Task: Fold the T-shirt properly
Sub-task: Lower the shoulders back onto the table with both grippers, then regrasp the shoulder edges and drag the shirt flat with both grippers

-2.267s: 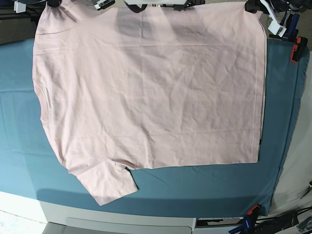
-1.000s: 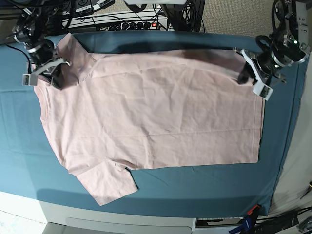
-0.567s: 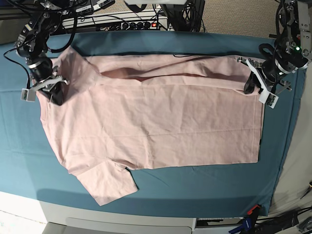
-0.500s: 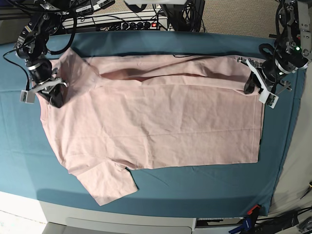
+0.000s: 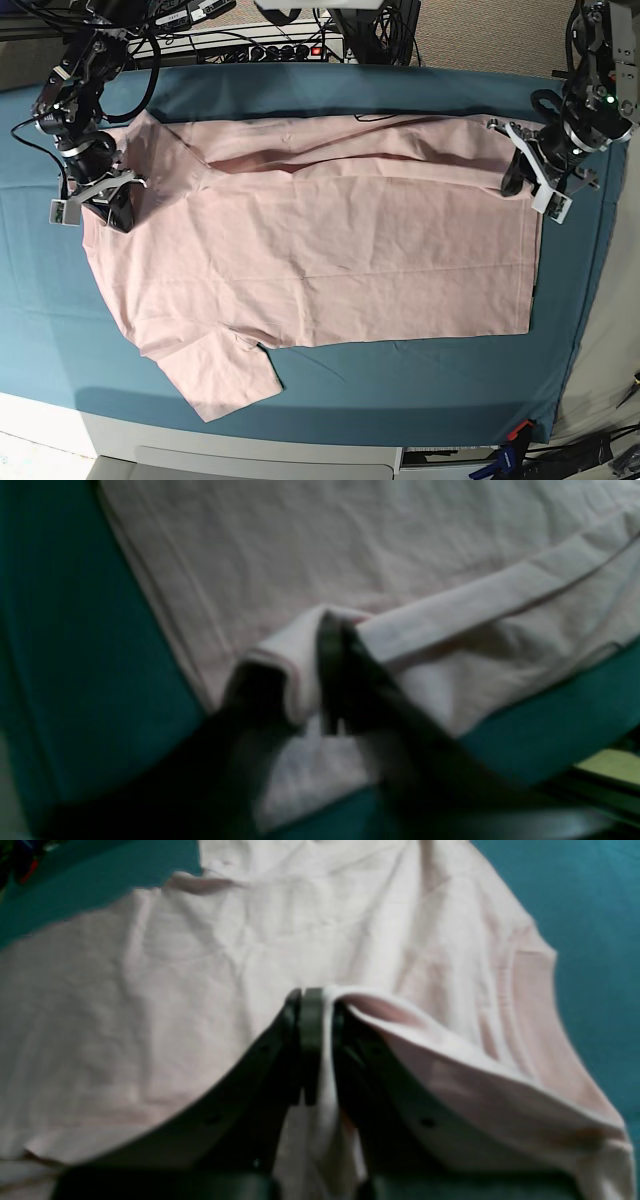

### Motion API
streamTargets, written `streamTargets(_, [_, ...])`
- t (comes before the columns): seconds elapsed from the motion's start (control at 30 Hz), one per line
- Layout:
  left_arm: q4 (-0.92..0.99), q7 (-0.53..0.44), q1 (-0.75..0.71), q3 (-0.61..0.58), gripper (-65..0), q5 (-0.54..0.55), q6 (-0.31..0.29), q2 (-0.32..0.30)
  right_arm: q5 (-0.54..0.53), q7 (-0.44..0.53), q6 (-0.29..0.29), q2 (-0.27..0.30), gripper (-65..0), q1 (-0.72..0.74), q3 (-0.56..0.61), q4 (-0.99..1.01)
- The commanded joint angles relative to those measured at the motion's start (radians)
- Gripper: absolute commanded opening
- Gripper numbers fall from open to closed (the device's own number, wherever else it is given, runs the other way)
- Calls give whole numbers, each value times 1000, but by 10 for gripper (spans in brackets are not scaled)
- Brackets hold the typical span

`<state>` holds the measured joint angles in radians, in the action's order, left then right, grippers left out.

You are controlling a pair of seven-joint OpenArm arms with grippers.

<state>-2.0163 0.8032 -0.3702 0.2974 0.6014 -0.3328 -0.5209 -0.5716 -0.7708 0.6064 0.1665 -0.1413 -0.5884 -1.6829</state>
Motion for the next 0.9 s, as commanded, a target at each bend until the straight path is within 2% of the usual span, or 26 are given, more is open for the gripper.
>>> streamTargets(0.0, [-14,-37,8,6,-384,-13,1,-14,7,50,8,17,-492,10,-2,-16])
streamTargets(0.03, [-14,-53,8,6,-308,-34,8,-14,27,64,6,19,-365,10,-2,-16])
streamTargets(0.07, [-14,-61,8,6,-272,-53,38,-14,43,78,-2,21,-279,11,-2,-16])
streamTargets(0.1, [-14,-63,8,6,-267,-74,76,-14,52,92,-21,27,-255,11,-2,-17])
streamTargets(0.17, [-14,-58,8,7,-268,-131,123,-14,69,88,-82,45,-255,11,-9,-17])
streamTargets(0.23, [-14,-10,7,8,-268,-156,125,-18,83,52,-108,63,-256,11,-33,-17])
streamTargets(0.33, [-14,58,-9,9,-268,-134,86,-40,32,-14,-115,82,-256,2,-111,-17])
streamTargets(0.53, [-15,68,-45,21,-268,-61,44,-53,-121,-54,-116,116,-256,-60,-279,-17])
streamTargets(0.63, [-15,51,-42,20,-268,-54,44,-53,-124,-57,-117,137,-256,-76,-297,-17])
streamTargets(0.7, [-15,74,-46,20,-268,-48,44,-53,-124,-80,-116,145,-256,-80,-296,-17])
streamTargets(0.87, [-15,126,-88,23,-268,-25,45,-53,-178,-192,-117,148,-256,-109,-296,-17])
